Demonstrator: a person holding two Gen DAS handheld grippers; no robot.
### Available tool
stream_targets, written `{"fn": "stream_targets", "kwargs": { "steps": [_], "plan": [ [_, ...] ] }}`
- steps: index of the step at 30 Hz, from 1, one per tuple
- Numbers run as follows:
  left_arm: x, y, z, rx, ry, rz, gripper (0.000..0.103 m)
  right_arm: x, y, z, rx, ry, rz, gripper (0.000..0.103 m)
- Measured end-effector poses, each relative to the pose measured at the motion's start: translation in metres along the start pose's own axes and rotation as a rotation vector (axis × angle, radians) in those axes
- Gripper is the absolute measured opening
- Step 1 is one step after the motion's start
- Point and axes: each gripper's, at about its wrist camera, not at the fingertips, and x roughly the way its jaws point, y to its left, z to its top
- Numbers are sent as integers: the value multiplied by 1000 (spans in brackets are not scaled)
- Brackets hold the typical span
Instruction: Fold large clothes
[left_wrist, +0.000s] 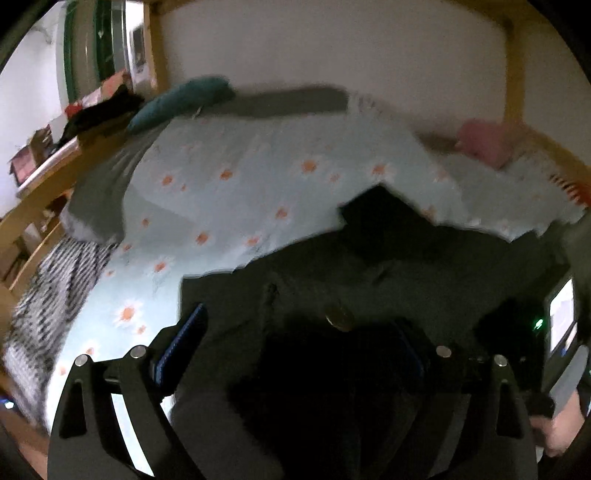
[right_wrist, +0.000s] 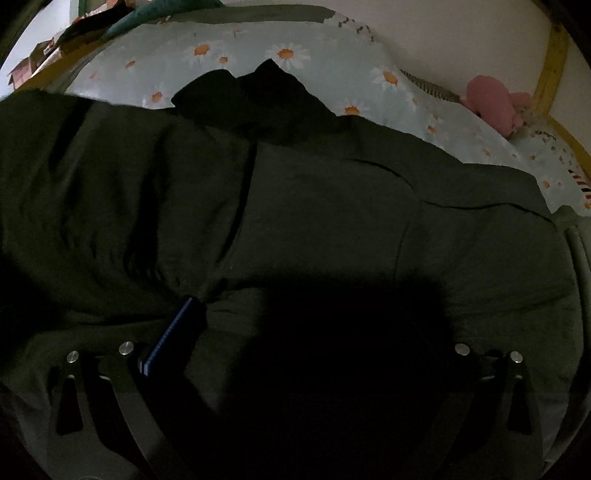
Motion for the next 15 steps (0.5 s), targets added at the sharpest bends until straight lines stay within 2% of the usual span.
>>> {"fn": "stream_targets", "kwargs": {
  "steps": [1, 3, 4, 6, 8, 10, 12, 13, 14, 15],
  "plan": [
    [1, 8, 0, -9, 32, -9, 90, 0, 0, 0, 2, 1, 4, 101],
    [8, 30, -4, -33, 130, -84, 90, -2, -1, -3, 6, -3, 9, 101],
    [9, 42, -7, -66, 135, -97, 90, -1, 0, -3, 5, -4, 6, 101],
    [6, 72, -11, -130, 161, -75, 95, -2, 0, -4, 5, -12, 4, 101],
    [3, 97, -13, -202, 168, -131, 95, 1, -1, -2, 5, -15, 5, 101],
    [-5, 123, -14, -375, 126, -163, 97, 1, -3, -2, 4, -17, 5, 101],
    [-3, 124, -12, -489, 124, -299, 97, 1, -3, -2, 4, -20, 3, 101],
    [6, 114, -11, -530, 118, -411, 97, 1, -2, -3, 6, -23, 2, 101],
    [16, 98, -11, -540, 119, -462, 97, 1, -2, -3, 6, -25, 1, 101],
    [28, 79, -10, -520, 134, -472, 97, 1, -3, -3, 5, -26, 0, 101]
  ]
}}
